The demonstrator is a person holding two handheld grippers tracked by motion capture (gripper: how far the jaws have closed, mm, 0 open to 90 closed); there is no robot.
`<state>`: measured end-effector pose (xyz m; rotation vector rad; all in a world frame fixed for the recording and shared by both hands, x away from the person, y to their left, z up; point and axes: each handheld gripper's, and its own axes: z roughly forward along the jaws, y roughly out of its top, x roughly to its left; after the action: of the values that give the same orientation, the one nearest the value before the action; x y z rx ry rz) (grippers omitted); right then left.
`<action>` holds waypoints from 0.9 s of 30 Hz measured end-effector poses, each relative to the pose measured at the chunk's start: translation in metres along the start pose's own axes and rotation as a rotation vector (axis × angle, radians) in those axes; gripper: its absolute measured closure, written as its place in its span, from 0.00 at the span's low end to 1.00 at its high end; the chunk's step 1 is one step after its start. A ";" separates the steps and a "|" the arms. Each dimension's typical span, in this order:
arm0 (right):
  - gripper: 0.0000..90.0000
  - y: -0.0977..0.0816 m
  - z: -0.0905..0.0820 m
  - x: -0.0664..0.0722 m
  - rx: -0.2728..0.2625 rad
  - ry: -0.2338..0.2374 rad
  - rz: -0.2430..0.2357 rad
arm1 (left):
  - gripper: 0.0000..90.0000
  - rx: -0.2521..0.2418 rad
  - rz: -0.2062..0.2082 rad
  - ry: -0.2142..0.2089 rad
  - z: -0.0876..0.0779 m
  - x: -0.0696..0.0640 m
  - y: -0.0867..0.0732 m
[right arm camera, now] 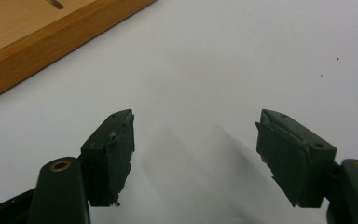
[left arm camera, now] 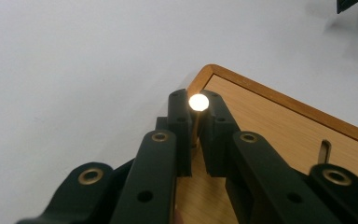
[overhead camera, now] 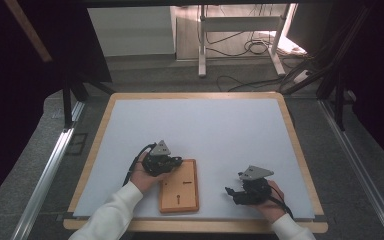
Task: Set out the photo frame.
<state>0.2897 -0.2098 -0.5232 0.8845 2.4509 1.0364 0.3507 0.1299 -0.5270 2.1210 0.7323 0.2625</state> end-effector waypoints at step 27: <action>0.27 0.015 -0.009 0.036 -0.122 0.032 -0.173 | 0.93 0.045 -0.040 -0.127 0.002 0.018 0.006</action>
<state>0.2645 -0.1831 -0.5085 0.6107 2.4111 1.1304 0.3686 0.1360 -0.5248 2.1411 0.7110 0.0891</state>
